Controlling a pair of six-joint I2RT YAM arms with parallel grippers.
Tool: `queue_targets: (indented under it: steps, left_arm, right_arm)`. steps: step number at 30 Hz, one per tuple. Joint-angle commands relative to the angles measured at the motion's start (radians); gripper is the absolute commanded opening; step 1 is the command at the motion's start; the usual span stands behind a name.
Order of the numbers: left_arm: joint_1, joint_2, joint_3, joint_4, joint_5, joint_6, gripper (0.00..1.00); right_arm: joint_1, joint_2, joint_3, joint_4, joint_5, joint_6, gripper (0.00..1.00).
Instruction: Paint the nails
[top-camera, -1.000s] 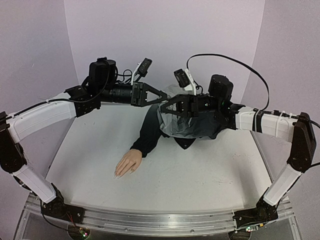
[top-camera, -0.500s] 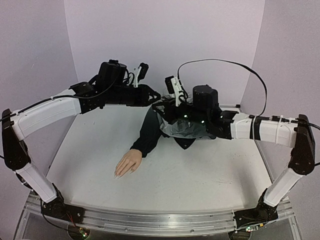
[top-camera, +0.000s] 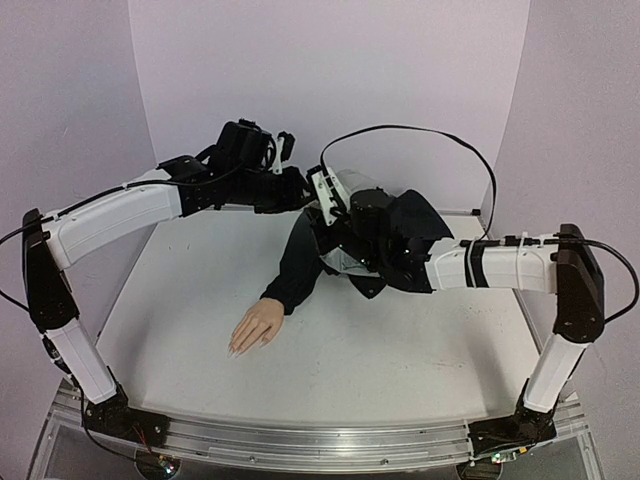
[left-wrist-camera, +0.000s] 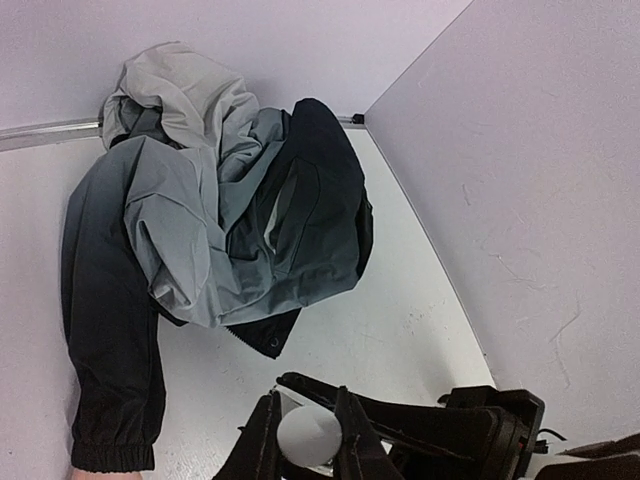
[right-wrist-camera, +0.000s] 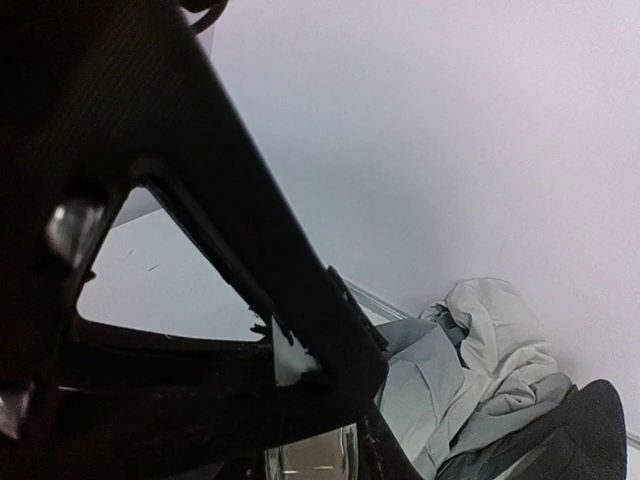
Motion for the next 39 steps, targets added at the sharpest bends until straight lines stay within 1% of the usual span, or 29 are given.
queue_targets:
  steps: [1,3,6,9,11,13,15,16,18,21,25,29,34,39]
  left_arm:
    - [0.049,-0.082,-0.020,0.017,0.128,-0.011,0.17]
    - [0.059,-0.110,-0.051,0.047,0.192,0.004,0.28]
    - [0.067,-0.170,-0.113,0.092,0.258,0.021,0.48]
    - [0.076,-0.240,-0.182,0.160,0.330,0.025,0.68]
    - [0.079,-0.271,-0.223,0.214,0.407,0.030,0.76]
    - [0.079,-0.292,-0.247,0.261,0.494,0.035,0.78]
    - [0.076,-0.308,-0.268,0.326,0.590,0.030,0.77]
    - [0.072,-0.316,-0.280,0.366,0.637,0.023,0.75]
    - [0.061,-0.325,-0.298,0.440,0.708,0.020,0.71]
    - [0.040,-0.325,-0.296,0.474,0.736,0.030,0.65]
    - [0.026,-0.319,-0.297,0.478,0.740,0.029,0.61]
    - [0.014,-0.311,-0.287,0.479,0.731,0.038,0.48]
    - [-0.002,-0.281,-0.269,0.478,0.728,0.059,0.37]
    - [-0.001,-0.273,-0.280,0.473,0.677,0.076,0.27]
  right_arm:
    - [-0.054,-0.103,0.000,-0.001,-0.265,0.038,0.00]
    - [-0.077,-0.139,-0.022,-0.033,-0.451,0.065,0.00]
    - [-0.132,-0.184,-0.040,-0.068,-0.728,0.140,0.00]
    - [-0.185,-0.205,-0.045,-0.079,-1.009,0.254,0.00]
    - [-0.206,-0.206,-0.038,-0.076,-1.169,0.306,0.00]
    - [-0.215,-0.194,-0.018,-0.066,-1.343,0.363,0.00]
    - [-0.216,-0.169,0.002,-0.022,-1.498,0.443,0.00]
    - [-0.216,-0.158,0.004,0.030,-1.535,0.498,0.00]
    - [-0.215,-0.141,-0.004,0.148,-1.560,0.612,0.00]
    - [-0.216,-0.129,-0.006,0.246,-1.559,0.695,0.00]
    - [-0.216,-0.132,-0.008,0.276,-1.527,0.713,0.00]
    - [-0.216,-0.131,-0.012,0.278,-1.509,0.713,0.00]
    - [-0.220,-0.134,-0.019,0.277,-1.468,0.705,0.00]
    - [-0.245,-0.146,-0.039,0.278,-1.426,0.694,0.00]
